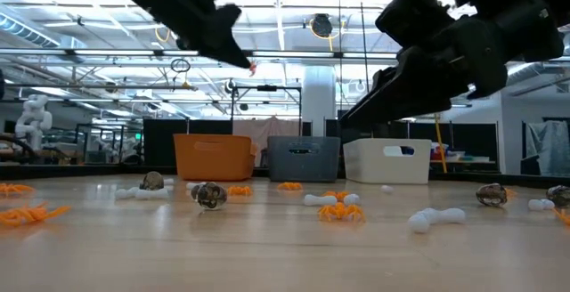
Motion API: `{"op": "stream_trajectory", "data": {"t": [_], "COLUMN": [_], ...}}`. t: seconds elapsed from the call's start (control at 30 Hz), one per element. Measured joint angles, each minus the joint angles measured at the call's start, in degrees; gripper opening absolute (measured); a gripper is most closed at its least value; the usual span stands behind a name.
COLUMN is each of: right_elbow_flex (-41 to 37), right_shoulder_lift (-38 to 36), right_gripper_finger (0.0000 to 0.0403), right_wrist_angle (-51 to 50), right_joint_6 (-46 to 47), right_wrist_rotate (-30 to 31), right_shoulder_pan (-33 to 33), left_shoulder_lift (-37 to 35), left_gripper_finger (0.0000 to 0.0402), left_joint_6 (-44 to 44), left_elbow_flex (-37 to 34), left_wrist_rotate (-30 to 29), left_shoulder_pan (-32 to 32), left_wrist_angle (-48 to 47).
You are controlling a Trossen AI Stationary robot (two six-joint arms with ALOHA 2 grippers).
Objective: Sort Halloween decoration
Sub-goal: Put the orange spider toy into the orange bin, then put the white bone toy into the white bin
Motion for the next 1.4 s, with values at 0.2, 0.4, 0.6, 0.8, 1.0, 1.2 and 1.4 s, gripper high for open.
{"op": "stream_trajectory", "data": {"t": [0.2,0.4,0.6,0.8,1.0,1.2,1.4], "right_elbow_flex": [0.0,0.0,0.0,0.0,0.0,0.0,0.02], "right_shoulder_lift": [0.0,0.0,0.0,0.0,0.0,0.0,-2.69], "right_gripper_finger": [0.0203,0.0203,0.0203,0.0203,0.0203,0.0203,0.0203], "right_wrist_angle": [0.29,0.51,0.51,0.51,0.29,-1.28,-12.05], "right_joint_6": [0.0,0.0,-0.06,-0.02,1.81,3.57,5.35], "right_wrist_rotate": [3.23,3.23,3.23,3.11,1.25,-2.77,0.3], "right_shoulder_pan": [-0.01,-0.15,-0.15,-0.13,-0.04,0.38,1.67], "left_shoulder_lift": [0.0,0.0,0.0,0.0,0.0,0.02,0.02], "left_gripper_finger": [0.0,0.0,0.0,0.0,0.0007,0.0073,0.0128], "left_joint_6": [0.08,-0.2,-1.85,-4.74,-7.22,-7.76,-10.73], "left_elbow_flex": [0.0,0.0,0.0,-0.5,-2.58,-2.67,-2.67], "left_wrist_rotate": [7.89,8.59,8.88,11.16,11.53,12.16,11.97], "left_shoulder_pan": [10.44,17.11,19.65,20.7,20.7,20.63,20.47], "left_wrist_angle": [-4.57,-11.45,-12.41,-12.28,-12.6,-11.62,-10.79]}}
